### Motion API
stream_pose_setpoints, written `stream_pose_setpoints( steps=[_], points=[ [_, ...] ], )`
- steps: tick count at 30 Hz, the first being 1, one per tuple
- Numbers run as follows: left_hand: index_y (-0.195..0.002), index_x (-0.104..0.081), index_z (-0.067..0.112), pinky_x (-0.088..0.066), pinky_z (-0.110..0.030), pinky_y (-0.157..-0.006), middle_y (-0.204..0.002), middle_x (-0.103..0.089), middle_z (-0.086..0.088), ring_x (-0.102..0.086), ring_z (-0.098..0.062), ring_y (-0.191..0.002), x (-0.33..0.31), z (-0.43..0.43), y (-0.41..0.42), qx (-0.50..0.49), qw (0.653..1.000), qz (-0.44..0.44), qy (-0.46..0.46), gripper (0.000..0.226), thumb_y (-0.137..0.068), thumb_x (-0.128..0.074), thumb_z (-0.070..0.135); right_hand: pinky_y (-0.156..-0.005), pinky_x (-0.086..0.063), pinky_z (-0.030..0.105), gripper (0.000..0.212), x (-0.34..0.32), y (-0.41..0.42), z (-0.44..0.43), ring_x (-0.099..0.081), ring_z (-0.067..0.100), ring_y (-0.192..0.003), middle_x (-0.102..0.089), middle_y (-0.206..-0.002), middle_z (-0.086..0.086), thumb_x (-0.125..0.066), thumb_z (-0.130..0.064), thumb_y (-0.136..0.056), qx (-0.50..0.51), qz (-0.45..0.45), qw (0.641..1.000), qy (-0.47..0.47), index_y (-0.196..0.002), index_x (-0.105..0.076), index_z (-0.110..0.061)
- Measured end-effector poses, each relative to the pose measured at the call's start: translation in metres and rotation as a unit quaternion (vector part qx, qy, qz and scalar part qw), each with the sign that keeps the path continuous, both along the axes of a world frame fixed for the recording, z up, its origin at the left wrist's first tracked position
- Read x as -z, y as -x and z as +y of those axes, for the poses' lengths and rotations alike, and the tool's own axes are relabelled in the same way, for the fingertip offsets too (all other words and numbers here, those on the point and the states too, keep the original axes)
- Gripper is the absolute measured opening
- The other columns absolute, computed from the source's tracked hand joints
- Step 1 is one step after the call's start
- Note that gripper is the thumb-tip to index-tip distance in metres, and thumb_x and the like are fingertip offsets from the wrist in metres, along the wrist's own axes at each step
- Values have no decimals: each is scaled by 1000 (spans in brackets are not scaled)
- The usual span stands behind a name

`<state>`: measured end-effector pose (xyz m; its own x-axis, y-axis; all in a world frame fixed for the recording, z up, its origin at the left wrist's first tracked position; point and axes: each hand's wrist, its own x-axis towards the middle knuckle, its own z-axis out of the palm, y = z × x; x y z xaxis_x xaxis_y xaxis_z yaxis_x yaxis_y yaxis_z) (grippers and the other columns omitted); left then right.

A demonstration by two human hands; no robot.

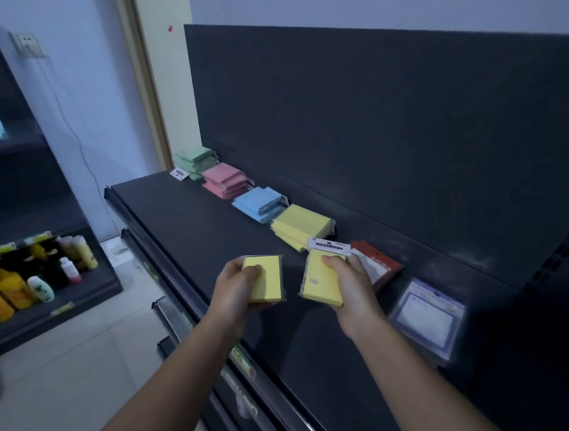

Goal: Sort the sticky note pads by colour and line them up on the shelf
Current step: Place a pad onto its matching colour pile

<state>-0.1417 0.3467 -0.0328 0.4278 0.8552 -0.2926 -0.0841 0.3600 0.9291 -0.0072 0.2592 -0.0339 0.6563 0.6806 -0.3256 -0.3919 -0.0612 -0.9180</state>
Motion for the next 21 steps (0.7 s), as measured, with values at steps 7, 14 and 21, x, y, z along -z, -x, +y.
stream_pose_setpoints(
  steps=[7, 14, 21],
  points=[
    [-105, -52, 23, -51, -27, -45, -97, -63, -8, -62, -20, -70, 9, 84, 11, 50, 999, -5, -11, 23, -92, -45, 5, -63, -43, 28, 13, 12, 28, 86, -58, 18, -73, -64, -77, -3, -53, -16, -82, 12, -23, 1000, 14, -85, -59, -28],
    [-112, -50, 26, -51, -28, -47, -101, -65, -5, -66, -19, -73, 11, 167, 29, 148, 989, -3, -23, 27, -94, -44, 7, -59, -49, 28, 26, 11, 59, 162, -66, 14, -81, -72, -79, -13, -56, -14, -87, 66, -46, 997, 12, -107, -59, -32],
    [-117, -49, 28, -55, -32, -56, -101, -67, -5, -65, -24, -84, 15, 208, 32, 198, 980, 13, -6, 37, -91, -39, 4, -51, -49, 26, 23, 10, 74, 192, -65, 13, -70, -69, -82, -6, -56, -15, -89, 109, -72, 991, 43, -103, -57, -33]
  ],
)
